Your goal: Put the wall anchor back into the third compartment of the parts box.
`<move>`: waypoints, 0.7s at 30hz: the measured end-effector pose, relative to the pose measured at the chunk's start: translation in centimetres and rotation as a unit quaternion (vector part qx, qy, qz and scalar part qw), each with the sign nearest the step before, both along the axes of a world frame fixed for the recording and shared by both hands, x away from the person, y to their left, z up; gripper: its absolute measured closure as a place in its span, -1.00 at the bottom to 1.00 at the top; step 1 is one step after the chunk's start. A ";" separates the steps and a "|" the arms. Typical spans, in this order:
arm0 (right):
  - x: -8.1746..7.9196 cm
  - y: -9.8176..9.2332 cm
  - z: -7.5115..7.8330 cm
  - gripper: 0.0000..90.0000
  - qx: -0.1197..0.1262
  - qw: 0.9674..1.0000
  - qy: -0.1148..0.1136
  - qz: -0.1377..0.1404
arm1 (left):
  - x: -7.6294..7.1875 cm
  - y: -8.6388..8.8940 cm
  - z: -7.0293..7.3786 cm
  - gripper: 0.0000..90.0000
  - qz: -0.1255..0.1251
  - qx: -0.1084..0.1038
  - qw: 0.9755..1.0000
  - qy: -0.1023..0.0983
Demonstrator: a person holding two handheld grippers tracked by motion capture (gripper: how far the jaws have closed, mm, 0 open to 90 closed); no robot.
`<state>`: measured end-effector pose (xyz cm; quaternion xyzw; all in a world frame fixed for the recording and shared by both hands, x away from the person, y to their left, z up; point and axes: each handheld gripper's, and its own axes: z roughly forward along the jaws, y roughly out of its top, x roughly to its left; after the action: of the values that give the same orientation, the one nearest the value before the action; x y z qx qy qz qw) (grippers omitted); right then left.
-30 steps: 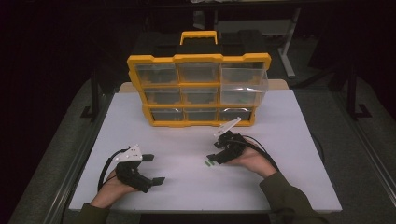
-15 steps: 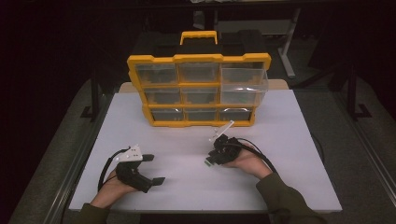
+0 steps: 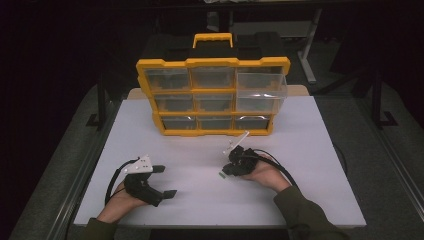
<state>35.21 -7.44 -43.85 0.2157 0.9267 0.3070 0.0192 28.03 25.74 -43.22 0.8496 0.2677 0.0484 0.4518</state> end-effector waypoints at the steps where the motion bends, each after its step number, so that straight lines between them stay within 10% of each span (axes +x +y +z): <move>1: 0.0 0.0 0.0 0.85 0.002 1.000 -0.002 0.001 | -0.1 0.0 0.0 -1.00 0.001 -0.002 1.000 0.000; 21: 0.4 -3.5 1.7 0.86 -0.002 1.000 0.013 -0.008 | 0.1 -0.1 -0.1 -1.00 0.004 -0.005 1.000 -0.002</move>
<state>35.57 -10.97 -42.17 0.2271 0.9257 0.3022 0.0101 28.10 25.66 -43.34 0.8461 0.2700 0.0503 0.4569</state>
